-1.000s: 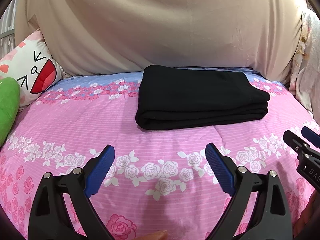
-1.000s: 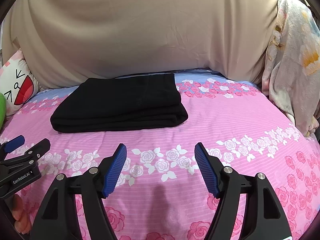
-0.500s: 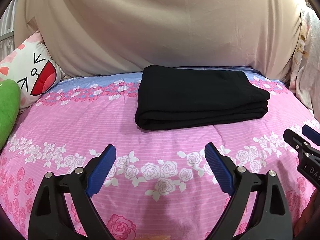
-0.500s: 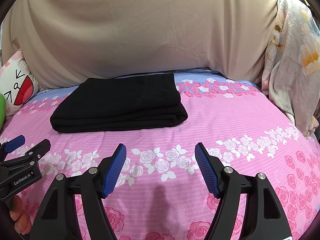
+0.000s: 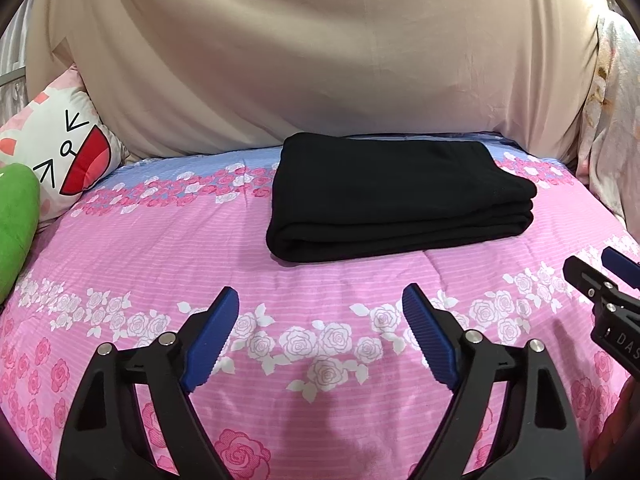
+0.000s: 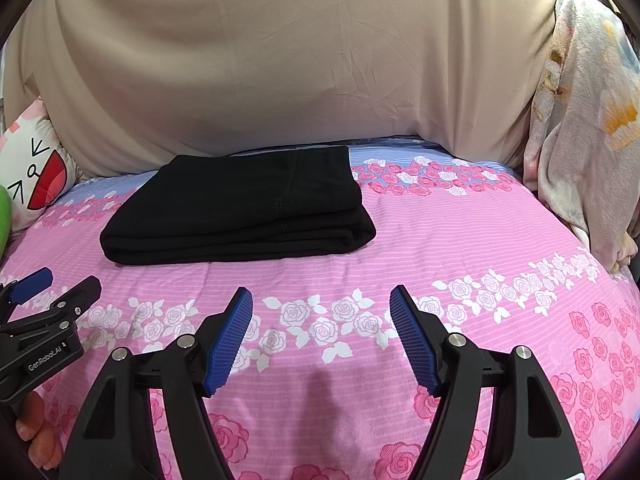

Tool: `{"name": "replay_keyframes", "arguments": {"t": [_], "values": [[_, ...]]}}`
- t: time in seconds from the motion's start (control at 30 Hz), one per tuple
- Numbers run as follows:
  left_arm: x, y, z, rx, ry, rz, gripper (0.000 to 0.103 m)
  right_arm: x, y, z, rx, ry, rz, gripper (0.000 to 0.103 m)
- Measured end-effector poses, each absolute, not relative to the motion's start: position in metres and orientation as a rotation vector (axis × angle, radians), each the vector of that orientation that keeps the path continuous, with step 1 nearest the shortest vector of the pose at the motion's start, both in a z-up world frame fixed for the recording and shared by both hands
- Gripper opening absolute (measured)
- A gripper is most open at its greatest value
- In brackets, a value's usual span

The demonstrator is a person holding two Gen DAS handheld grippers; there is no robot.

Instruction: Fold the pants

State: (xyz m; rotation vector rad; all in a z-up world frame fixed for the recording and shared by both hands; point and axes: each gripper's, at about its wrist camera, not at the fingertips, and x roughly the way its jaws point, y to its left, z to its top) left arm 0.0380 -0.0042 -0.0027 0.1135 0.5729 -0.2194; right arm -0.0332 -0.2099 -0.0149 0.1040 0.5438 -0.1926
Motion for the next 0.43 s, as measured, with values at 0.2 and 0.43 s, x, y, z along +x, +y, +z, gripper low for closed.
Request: {"name": "replay_keyframes", "arguments": {"t": [0.2, 0.43], "values": [[0.0393, -0.0042, -0.0035, 0.119, 0.58, -0.225, 0.079, -0.0326, -0.2097, -0.015, 0.103, 0.544, -0.191, 0.071], [0.0432, -0.0051, -0.0057, 0.12, 0.602, -0.229, 0.07, -0.0321, -0.2109, -0.0153, 0.102, 0.545, -0.189, 0.072]]}}
